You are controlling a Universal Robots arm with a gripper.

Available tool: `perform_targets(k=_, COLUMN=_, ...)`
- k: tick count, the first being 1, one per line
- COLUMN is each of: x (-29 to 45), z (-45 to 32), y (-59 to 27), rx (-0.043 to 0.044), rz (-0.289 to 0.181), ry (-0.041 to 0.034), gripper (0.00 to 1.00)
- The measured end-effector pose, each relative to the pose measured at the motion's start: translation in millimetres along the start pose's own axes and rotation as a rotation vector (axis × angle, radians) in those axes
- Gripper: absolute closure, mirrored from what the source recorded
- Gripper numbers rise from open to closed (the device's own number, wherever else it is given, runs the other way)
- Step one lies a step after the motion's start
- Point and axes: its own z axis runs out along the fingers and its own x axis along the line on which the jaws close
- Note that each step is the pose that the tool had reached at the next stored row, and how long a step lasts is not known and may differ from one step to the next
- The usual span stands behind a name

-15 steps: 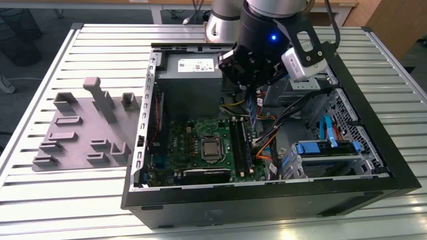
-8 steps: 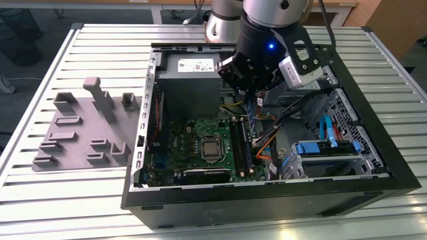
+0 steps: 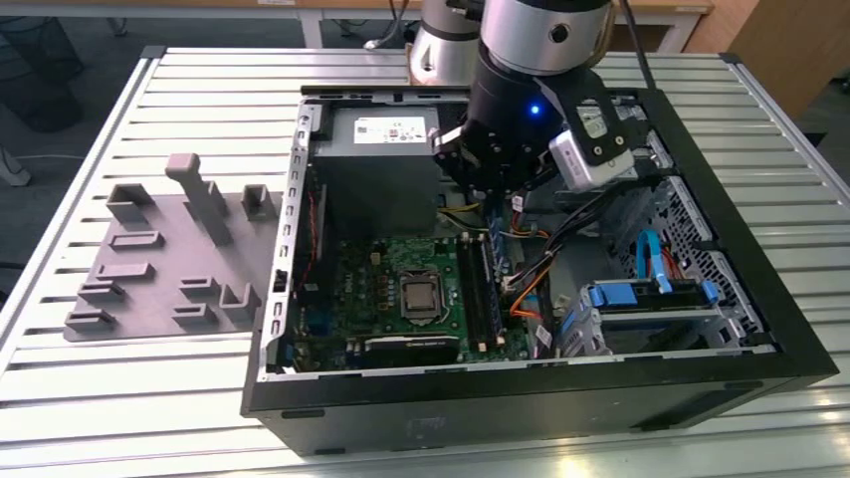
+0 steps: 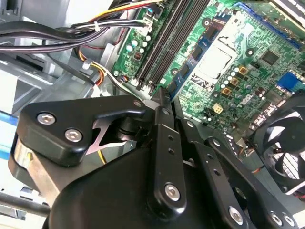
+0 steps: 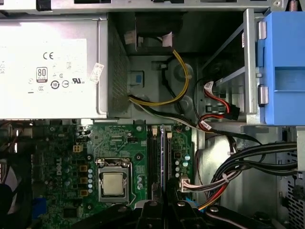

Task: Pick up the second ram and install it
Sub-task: 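Insert the second ram into the second slot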

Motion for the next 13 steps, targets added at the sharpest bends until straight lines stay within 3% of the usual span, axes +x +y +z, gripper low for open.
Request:
perform_targets(k=4, x=0.0, z=6.0, y=-0.3, rx=0.0001, rz=0.0, ry=0.0054, gripper=0.86)
perform_targets(k=13, x=-0.2, z=7.1, y=-2.9, rx=0.0001, rz=-0.001, ry=0.0055, gripper=0.86)
